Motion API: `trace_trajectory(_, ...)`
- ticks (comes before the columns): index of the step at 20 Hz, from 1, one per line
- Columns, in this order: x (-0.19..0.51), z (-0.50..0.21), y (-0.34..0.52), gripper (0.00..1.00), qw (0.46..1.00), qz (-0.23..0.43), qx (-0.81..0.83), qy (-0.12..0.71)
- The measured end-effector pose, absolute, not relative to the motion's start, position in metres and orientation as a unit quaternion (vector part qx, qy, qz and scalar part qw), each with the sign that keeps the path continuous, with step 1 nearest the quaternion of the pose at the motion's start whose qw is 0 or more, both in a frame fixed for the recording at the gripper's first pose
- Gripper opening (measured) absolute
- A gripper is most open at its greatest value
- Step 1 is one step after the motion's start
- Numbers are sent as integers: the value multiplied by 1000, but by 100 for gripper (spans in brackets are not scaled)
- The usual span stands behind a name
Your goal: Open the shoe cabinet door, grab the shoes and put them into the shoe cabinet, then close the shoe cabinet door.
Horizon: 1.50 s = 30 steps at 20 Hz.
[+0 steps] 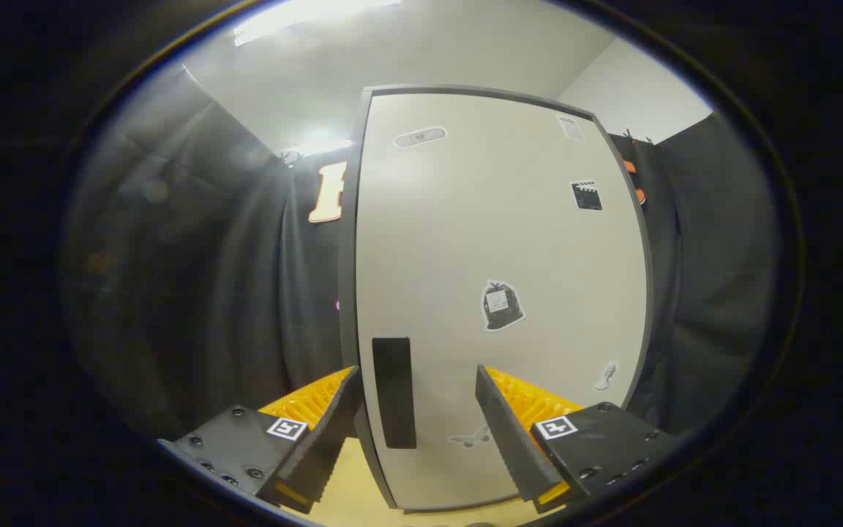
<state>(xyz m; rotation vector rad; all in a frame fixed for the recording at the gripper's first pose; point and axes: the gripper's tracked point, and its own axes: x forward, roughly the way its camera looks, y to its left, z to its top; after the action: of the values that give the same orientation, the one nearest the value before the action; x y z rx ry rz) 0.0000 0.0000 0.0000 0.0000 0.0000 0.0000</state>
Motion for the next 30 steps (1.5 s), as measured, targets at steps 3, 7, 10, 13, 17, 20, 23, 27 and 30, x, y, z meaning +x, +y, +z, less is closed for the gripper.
trace_trajectory(3, -1, 2, 2, 15, 1000, 1, 1, -1)
trace_trajectory(7, -2, 4, 0, 15, 1000, -3, 5, 2)
trace_trajectory(10, 2, 1, 0, 15, 1000, -9, 4, 5)
trace_trajectory(13, 5, -2, 2, 15, 1000, -16, 5, 7)
trace_trajectory(17, 12, -2, 3, 15, 1000, -13, 8, 15)
trace_trajectory(20, 21, -14, 10, 15, 999, -3, 18, 38)
trace_trajectory(23, 32, -27, 17, 15, 998, 5, 17, 55)
trace_trajectory(27, 42, -39, 24, 15, 997, 6, 11, 74)
trace_trajectory(30, 44, -43, 24, 15, 997, 1, 4, 82)
